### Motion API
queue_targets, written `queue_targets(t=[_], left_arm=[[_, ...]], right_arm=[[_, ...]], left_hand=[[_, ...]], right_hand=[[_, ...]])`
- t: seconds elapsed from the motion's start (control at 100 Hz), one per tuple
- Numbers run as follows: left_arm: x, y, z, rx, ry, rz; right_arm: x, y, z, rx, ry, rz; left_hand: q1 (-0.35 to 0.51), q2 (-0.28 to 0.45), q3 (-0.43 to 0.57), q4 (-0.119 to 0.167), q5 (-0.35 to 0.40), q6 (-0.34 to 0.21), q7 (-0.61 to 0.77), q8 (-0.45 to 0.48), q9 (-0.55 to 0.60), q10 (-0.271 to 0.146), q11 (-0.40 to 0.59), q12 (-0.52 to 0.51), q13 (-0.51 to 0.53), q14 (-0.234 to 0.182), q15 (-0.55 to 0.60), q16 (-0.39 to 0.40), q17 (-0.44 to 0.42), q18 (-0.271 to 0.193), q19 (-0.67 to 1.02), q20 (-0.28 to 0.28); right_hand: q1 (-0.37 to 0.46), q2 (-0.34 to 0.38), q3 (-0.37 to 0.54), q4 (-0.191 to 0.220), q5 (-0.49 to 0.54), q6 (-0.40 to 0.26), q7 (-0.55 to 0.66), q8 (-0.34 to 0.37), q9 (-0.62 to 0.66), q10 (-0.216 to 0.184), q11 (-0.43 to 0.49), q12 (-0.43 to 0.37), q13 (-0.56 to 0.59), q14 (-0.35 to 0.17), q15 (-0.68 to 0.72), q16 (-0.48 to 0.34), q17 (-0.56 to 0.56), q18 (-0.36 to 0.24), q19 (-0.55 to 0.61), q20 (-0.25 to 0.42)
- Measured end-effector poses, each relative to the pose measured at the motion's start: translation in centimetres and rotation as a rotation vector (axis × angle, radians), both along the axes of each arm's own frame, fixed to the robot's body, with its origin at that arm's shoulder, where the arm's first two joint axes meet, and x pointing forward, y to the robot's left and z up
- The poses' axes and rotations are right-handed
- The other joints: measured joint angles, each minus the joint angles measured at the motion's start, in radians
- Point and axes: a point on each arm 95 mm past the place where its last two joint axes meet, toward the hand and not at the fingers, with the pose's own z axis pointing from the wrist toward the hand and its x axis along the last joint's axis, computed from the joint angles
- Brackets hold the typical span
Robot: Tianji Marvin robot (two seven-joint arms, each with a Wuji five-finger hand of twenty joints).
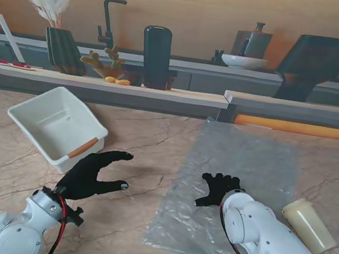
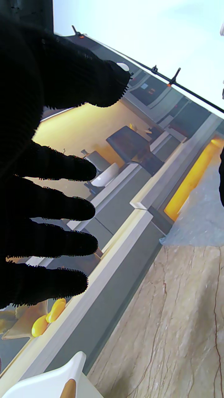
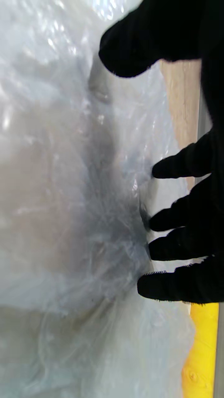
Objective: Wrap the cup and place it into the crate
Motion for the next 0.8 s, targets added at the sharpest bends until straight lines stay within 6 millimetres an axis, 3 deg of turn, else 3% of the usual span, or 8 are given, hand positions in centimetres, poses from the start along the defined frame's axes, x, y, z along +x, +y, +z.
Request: queue_targets(t=[0.11,0.21,0.37,0.44,0.52,0.66,0.8], left_arm=[[0.0,0.0,0.0,-0.006,0.001,0.0],[0.0,0.0,0.0,-0.006,0.001,0.0],[0.0,0.1,0.0,-0.008,0.003,0.001],[0.0,0.1,0.0,-0.009,0.0,0.003],[0.0,0.2,0.1,-0.01,-0.002,0.005],[0.0,0.3,0.1,-0.013,-0.003,0.008],[0.0,0.4,0.1,-0.016,-0.007,0.01]], right_arm=[[1.0,0.7,0.0,-0.018,0.015,0.031],[2.2,1.6,0.0,-0.011,0.047,0.068],[4.5,3.1,0.4,-0.022,0.09,0.146],[5.1,3.8,0.5,-0.032,0.106,0.197],[5.7,4.6,0.6,-0.026,0.128,0.239],[6.5,5.9,0.6,-0.02,0.151,0.322],[7.0,7.2,0.8,-0.005,0.167,0.431]], left_hand=[[0.01,0.01,-0.017,0.0,0.0,0.0,0.0,0.0,0.0,0.0,0.0,0.0,0.002,0.0,0.0,0.0,0.0,0.001,0.006,0.0],[0.011,0.021,-0.028,0.004,0.0,0.0,0.0,0.0,0.0,0.0,0.0,0.0,0.002,0.001,0.001,0.002,0.0,0.001,0.006,0.0],[0.012,0.021,-0.04,0.004,0.002,0.0,0.0,0.0,0.0,0.0,0.0,0.0,0.003,0.001,0.001,0.01,0.0,0.002,0.006,0.0],[0.012,0.021,-0.051,0.004,0.003,0.0,0.0,0.0,0.0,0.0,0.0,0.0,0.003,0.001,0.001,0.01,0.0,0.002,0.007,0.0],[0.013,0.033,-0.061,0.004,0.012,0.0,0.0,0.0,0.0,0.0,0.0,0.0,0.003,0.001,0.001,0.011,0.0,0.002,0.008,0.0],[0.023,0.033,-0.075,0.004,0.012,0.0,0.0,0.0,0.0,0.0,0.0,0.0,0.003,0.001,0.002,0.011,0.0,0.003,0.008,0.0],[0.023,0.033,-0.079,0.004,0.012,0.0,0.0,0.0,0.012,0.0,0.0,0.0,0.014,0.002,0.003,0.011,0.0,0.003,0.008,0.0]], right_hand=[[0.0,0.0,0.0,0.0,-0.022,0.053,-0.011,0.003,-0.005,0.032,0.0,0.0,0.0,0.017,0.0,0.0,0.0,0.0,0.0,0.0],[0.0,0.0,0.001,0.0,-0.04,0.154,-0.037,-0.002,-0.02,0.114,-0.012,-0.005,-0.015,0.084,-0.01,-0.002,0.0,0.0,0.0,0.0],[0.0,0.009,0.0,0.0,-0.049,0.212,-0.051,-0.007,-0.022,0.155,-0.013,-0.005,-0.016,0.115,-0.011,-0.003,0.0,0.0,-0.001,-0.009],[0.0,0.022,0.002,0.0,-0.051,0.293,-0.052,-0.01,-0.025,0.188,-0.014,-0.006,-0.016,0.148,-0.012,-0.01,0.0,0.0,-0.001,-0.009],[0.0,0.022,0.002,0.0,-0.051,0.379,-0.052,-0.01,-0.029,0.245,-0.02,-0.007,-0.026,0.195,-0.016,-0.018,-0.02,0.05,-0.013,-0.009],[0.0,0.022,0.001,0.0,-0.051,0.436,-0.052,-0.011,-0.029,0.291,-0.021,-0.008,-0.026,0.246,-0.017,-0.018,-0.021,0.106,-0.031,-0.009],[0.0,0.022,0.001,0.0,-0.043,0.449,-0.051,-0.011,-0.029,0.299,-0.028,-0.009,-0.027,0.266,-0.029,-0.019,-0.035,0.13,-0.042,-0.009]])
